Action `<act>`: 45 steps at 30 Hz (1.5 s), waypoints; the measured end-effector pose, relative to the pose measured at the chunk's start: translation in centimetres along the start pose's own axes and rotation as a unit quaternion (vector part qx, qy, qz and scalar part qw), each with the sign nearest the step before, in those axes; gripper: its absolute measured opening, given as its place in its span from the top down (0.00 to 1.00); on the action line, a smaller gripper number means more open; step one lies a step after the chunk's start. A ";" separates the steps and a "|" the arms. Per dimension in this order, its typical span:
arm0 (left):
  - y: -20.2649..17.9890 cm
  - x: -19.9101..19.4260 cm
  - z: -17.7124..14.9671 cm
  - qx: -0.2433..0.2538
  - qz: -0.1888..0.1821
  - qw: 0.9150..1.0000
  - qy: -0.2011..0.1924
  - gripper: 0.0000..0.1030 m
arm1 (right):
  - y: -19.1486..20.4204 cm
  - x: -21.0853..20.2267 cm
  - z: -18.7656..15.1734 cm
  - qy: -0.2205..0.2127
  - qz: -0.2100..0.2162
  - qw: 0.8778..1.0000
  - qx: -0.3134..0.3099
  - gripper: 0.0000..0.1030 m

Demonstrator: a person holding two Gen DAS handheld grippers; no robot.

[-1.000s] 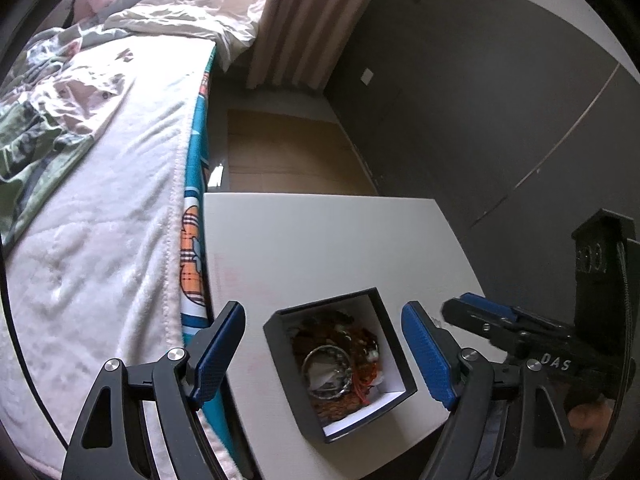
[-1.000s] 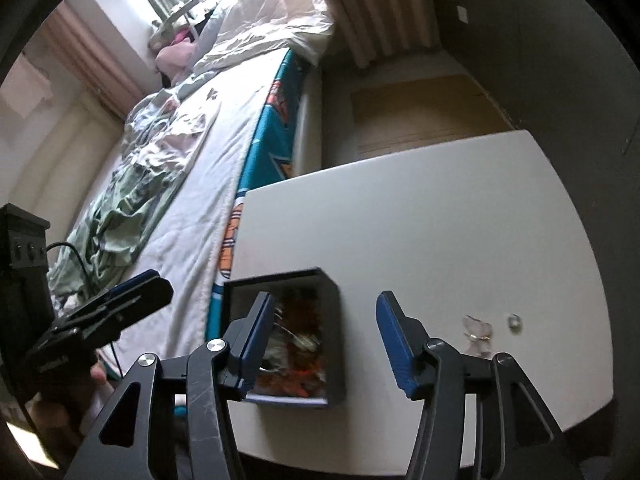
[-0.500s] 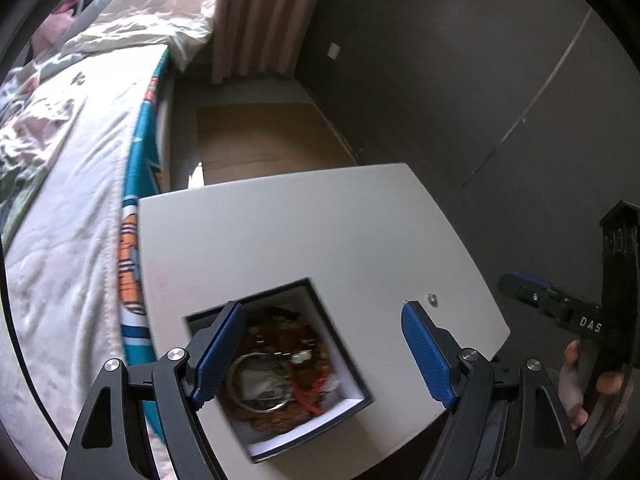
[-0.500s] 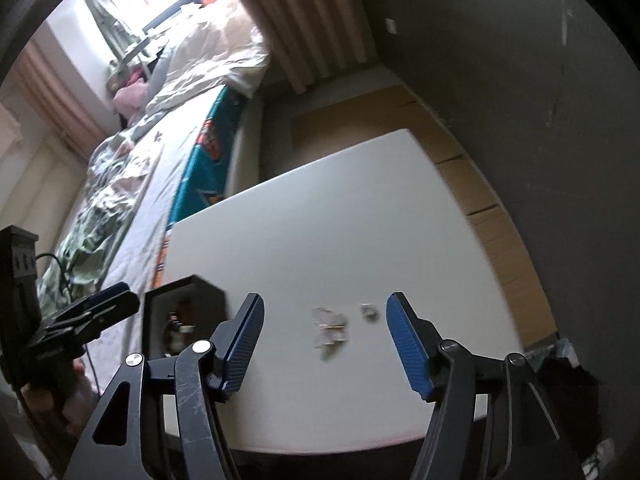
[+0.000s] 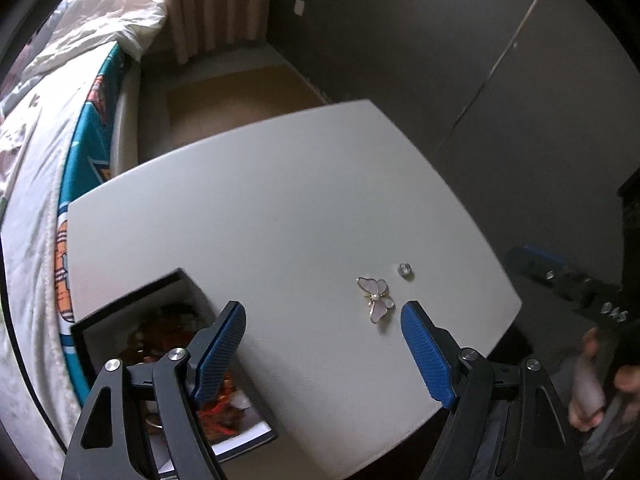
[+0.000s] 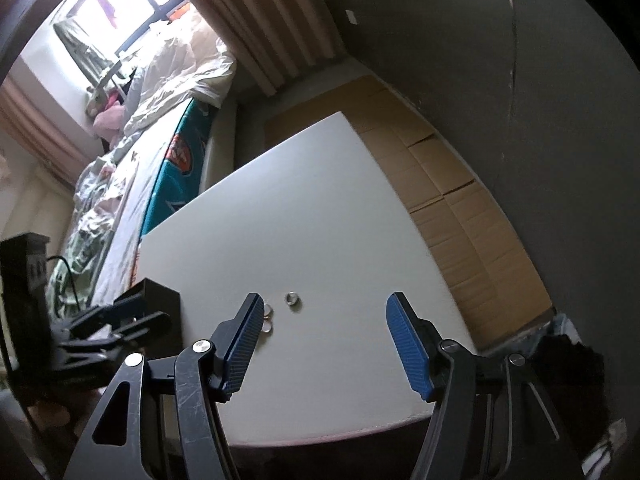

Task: Organize jewelry
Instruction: 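Grasp the butterfly pendant with the left tool while the right tool approaches the silver ring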

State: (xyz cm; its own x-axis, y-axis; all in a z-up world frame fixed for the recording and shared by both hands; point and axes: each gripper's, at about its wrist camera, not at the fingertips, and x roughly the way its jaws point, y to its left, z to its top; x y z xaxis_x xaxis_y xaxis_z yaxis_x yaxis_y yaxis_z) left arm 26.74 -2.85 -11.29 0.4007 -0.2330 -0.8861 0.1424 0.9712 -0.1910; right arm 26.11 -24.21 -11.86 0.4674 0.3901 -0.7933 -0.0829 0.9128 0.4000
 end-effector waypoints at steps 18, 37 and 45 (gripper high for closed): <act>-2.3 6.0 1.2 -0.062 -0.012 0.994 0.089 0.66 | -4.0 0.3 0.0 0.014 0.018 0.998 0.059 0.38; -2.4 8.0 0.9 -0.097 -0.012 0.991 0.093 0.83 | -3.1 1.3 0.2 0.021 0.021 0.999 0.045 0.38; -1.6 6.7 0.8 -0.091 -0.020 0.993 0.070 0.87 | -1.3 2.6 -0.1 0.031 0.024 0.999 0.010 0.38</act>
State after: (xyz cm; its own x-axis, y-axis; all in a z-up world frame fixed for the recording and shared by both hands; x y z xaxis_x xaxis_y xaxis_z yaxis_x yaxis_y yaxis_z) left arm 29.92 -6.01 -16.57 0.2660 -0.2754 -0.9238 -0.0153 0.9570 -0.2897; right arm 27.40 -24.36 -14.50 0.4070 0.4417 -0.7996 -0.0858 0.8899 0.4479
